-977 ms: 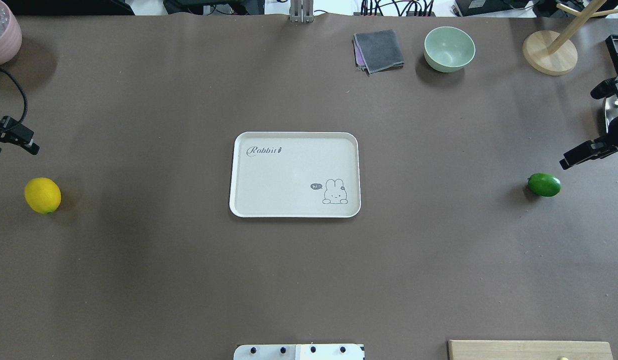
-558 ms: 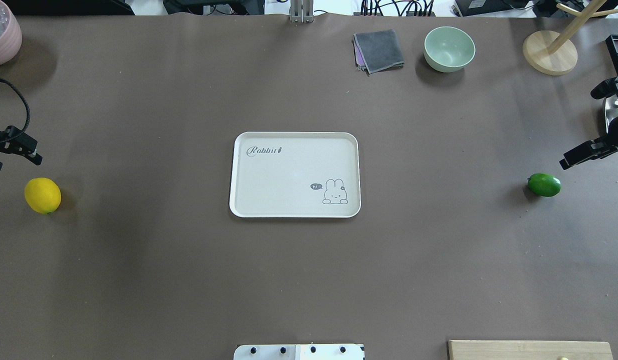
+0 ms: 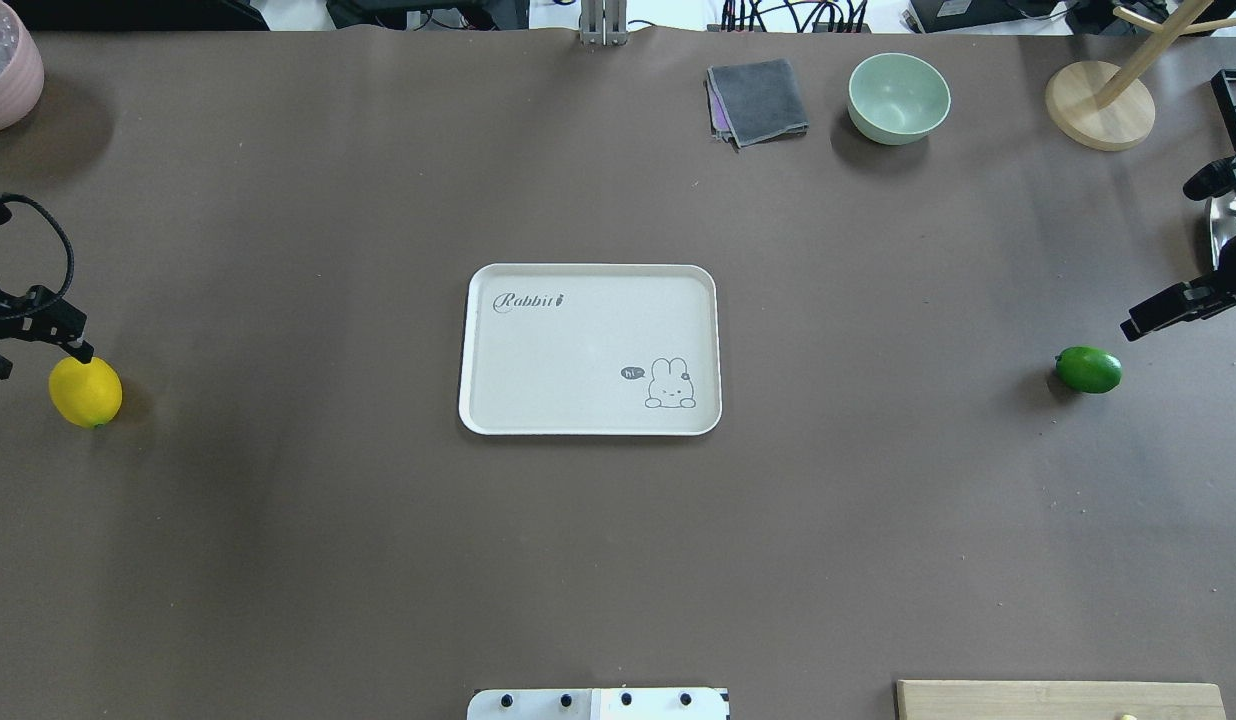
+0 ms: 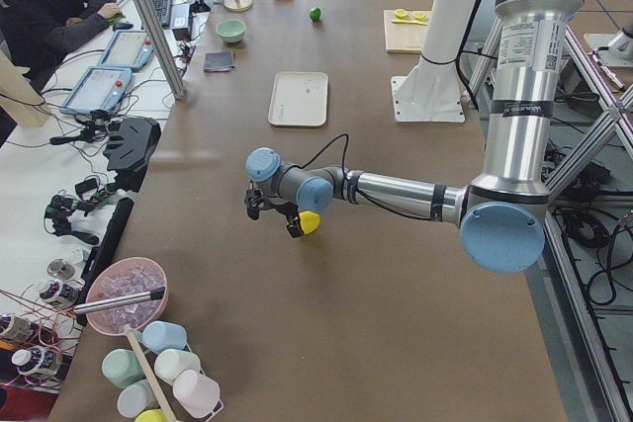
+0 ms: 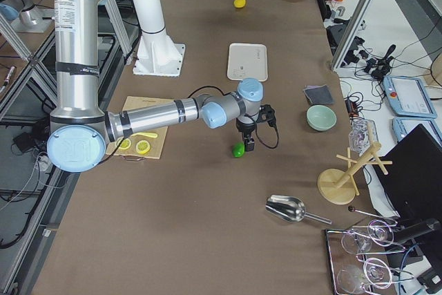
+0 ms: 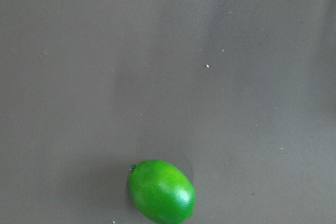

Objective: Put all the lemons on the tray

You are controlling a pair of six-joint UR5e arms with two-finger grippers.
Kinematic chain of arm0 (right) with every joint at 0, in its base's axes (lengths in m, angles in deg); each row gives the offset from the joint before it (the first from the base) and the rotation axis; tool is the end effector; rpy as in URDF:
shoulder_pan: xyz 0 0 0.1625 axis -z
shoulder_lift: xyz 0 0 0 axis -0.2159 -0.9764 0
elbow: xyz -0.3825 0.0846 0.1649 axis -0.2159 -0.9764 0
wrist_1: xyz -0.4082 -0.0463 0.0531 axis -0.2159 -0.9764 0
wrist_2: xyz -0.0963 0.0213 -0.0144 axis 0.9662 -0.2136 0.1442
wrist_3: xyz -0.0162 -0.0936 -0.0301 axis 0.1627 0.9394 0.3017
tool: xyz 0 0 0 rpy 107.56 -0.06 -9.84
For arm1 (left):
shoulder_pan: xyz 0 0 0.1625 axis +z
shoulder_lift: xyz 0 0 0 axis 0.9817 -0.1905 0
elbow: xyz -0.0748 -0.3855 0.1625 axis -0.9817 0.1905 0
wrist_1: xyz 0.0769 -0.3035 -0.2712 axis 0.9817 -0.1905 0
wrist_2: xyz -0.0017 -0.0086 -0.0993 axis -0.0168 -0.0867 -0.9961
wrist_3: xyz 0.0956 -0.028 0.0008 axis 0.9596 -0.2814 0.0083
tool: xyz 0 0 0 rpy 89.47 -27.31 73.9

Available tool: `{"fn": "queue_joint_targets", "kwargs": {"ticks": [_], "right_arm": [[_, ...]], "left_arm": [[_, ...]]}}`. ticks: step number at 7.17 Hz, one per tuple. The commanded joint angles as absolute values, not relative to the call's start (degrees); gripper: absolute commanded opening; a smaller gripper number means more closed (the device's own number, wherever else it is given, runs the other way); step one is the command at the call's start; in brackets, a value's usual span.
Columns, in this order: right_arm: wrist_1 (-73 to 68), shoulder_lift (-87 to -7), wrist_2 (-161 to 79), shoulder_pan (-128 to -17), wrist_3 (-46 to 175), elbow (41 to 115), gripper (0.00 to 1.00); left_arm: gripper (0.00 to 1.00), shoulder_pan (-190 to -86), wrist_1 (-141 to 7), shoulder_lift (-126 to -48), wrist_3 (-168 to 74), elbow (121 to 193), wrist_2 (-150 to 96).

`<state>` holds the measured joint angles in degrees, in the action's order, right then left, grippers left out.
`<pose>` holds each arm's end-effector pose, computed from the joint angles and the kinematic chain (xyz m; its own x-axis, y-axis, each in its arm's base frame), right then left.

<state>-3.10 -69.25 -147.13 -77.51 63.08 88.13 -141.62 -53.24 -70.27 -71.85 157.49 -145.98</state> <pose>-0.1440 -0.4755 0.5414 0.6826 -0.2727 0.6779 0.1802 0.9619 0.2056 0.1916 -0.4920 0.5928 0.6402 -0.1707 -0.7490 -0.0453 0.9649 -0.2586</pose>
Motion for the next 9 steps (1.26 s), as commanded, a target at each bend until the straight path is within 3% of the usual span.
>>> {"fn": "queue_joint_targets", "kwargs": {"ticks": [1,7,8,9], "right_arm": [[-3.06,-69.37,-147.13,-77.51,63.08,88.22,1.00],[-2.97,-70.08,-147.13,-77.77,63.08,88.31,1.00],[-2.97,-70.08,-147.13,-77.77,63.08,88.31,1.00],[-2.97,-70.08,-147.13,-77.77,63.08,88.40,1.00]], "left_arm": [[1.00,-140.63,-53.22,-70.15,-71.99,157.20,-146.44],[0.98,-136.50,-53.66,-70.50,-71.47,154.30,-146.44],[0.65,-136.50,-53.66,-70.94,-71.73,154.30,-146.53],[0.17,-136.50,-53.66,-71.03,-71.82,154.56,-146.53]]}}
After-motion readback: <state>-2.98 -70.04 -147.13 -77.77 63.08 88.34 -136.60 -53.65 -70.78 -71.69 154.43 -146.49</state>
